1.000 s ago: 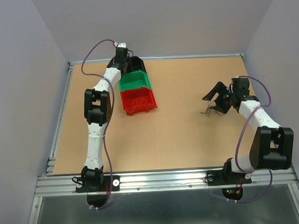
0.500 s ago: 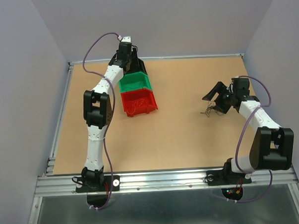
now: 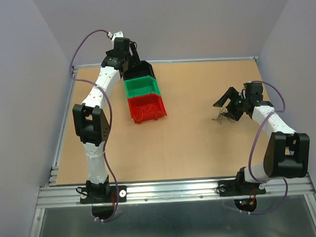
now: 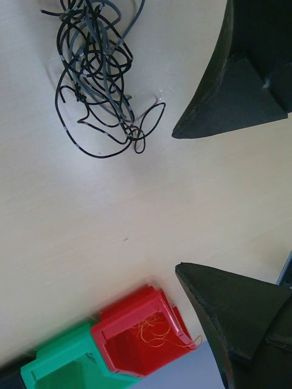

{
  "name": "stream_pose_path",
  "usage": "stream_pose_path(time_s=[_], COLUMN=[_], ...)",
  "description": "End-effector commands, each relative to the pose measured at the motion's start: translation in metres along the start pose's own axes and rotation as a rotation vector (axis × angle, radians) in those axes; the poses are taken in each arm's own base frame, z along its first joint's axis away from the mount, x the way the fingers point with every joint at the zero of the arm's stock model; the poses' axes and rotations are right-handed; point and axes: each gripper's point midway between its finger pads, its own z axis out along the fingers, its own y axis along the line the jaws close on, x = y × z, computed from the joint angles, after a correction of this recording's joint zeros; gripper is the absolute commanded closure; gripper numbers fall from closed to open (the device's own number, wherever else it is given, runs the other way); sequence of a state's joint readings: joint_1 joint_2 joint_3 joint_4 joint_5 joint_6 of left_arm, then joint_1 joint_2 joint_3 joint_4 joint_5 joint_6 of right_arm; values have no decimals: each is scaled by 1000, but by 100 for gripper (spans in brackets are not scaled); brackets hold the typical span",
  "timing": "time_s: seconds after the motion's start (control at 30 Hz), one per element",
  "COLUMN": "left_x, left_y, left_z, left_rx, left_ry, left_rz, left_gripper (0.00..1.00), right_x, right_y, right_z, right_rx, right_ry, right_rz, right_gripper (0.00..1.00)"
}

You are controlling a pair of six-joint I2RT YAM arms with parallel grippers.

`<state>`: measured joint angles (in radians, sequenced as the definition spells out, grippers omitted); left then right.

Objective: Untangle the cables

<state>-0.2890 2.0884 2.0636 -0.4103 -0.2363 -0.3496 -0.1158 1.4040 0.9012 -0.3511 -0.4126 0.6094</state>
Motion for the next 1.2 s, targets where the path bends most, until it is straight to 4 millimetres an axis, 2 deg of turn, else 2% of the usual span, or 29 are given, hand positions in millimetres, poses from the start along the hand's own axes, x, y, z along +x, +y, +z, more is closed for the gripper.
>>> stream_pose_path(time_s=[0.0, 0.07, 0.1, 0.13, 0.2, 0.33, 0.37, 0.53, 0.67, 0.87, 1.0, 1.03, 1.07, 1.1, 1.17], left_x=[36, 62, 69, 64, 80, 93, 104, 110, 127, 137, 140, 138, 138, 138, 141], left_y=[17, 21, 21, 19, 24, 26, 29, 35, 50, 61, 58, 55, 56, 56, 56], left_z=[-29, -36, -38, -43, -43, -35, -29, -14, -1, 6, 10, 11, 12, 13, 13], left_rx=[3, 33, 48, 70, 68, 73, 58, 40, 19, 31, 60, 78, 84, 87, 107], left_ry=[155, 212, 223, 198, 226, 277, 314, 339, 396, 434, 452, 451, 455, 464, 479], left_rz=[-63, -57, -53, -56, -38, -7, 4, 25, 6, 4, 37, 52, 72, 87, 122], left_gripper=[8, 10, 10, 10, 11, 15, 17, 23, 29, 40, 58, 70, 74, 83, 87], right_x=[-12, -11, -11, -10, -10, -9, -10, -12, -12, -13, -13, -13, -13, -13, -13], right_y=[17, 16, 17, 16, 15, 17, 17, 20, 19, 19, 20, 20, 20, 20, 20], right_z=[1, 3, 4, 5, 6, 6, 6, 5, 6, 8, 8, 8, 8, 8, 9], right_rx=[-51, -51, -51, -49, -46, -51, -53, -60, -56, -56, -56, -57, -57, -58, -59], right_ry=[-18, -7, -7, -3, 0, 4, 3, -1, 1, 4, 4, 5, 5, 6, 8], right_rz=[-35, -37, -37, -37, -36, -40, -42, -49, -51, -52, -52, -52, -52, -52, -51], right_gripper=[12, 12, 12, 12, 12, 12, 12, 12, 13, 13, 14, 14, 14, 14, 14])
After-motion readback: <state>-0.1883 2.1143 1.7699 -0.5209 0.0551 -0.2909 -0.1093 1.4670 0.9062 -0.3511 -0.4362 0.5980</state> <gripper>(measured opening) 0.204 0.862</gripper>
